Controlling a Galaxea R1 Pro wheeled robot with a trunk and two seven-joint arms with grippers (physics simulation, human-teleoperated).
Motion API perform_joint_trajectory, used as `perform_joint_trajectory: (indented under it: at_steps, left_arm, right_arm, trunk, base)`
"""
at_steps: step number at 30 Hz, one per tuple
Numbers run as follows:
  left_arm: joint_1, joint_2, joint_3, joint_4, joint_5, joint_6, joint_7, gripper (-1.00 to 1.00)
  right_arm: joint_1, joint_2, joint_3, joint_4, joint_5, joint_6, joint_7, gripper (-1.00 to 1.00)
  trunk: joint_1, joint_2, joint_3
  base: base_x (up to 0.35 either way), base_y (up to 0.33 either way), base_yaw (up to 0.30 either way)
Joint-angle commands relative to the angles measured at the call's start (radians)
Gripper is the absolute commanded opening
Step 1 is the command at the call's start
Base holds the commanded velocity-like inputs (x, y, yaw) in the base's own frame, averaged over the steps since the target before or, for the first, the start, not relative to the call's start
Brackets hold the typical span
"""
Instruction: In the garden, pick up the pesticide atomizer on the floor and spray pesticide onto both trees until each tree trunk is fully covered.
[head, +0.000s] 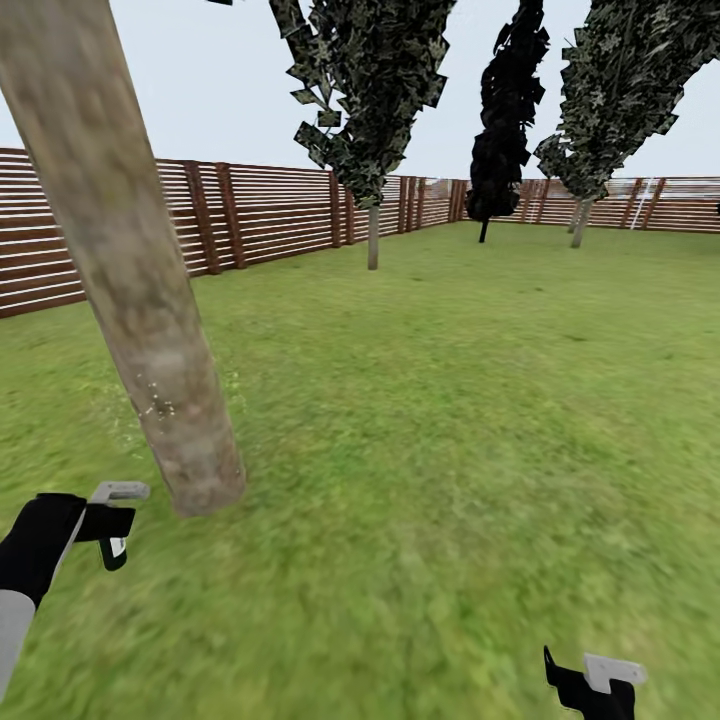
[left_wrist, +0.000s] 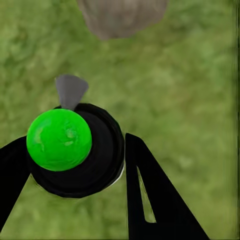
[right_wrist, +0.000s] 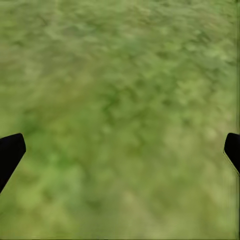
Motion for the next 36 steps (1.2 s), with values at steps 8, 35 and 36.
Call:
perform_joint_trajectory:
  at_steps: [8,35,36]
  left_arm:
    - [0.02,-0.002,0.007,0.056,-0.002,-0.004,0.072,-1.0]
    - [0.021,-0.042,0.104,0.046,-0.005,-0.037,0.075,-1.0]
    - [0.021,-0.042,0.104,0.042,-0.005,-0.036,0.075,-1.0]
  right_arm:
    - [-0.001,0.001,-0.007,0.001,0.01,-0.003,-0.002,1.0]
    - [-0.001,0.002,-0.007,0.001,0.01,-0.003,-0.002,1.0]
    - [-0.001,0.002,-0.007,0.001,0.01,-0.003,-0.002,1.0]
  trunk:
    - [0.0,0.0,-0.001]
    - [0.0,0.0,-0.001]
    - [0.0,0.0,-0.001]
  base:
    - [0.178,-0.22,0.057]
    - [0.144,-0.225,0.109]
    - [0.024,-0.269,0.045]
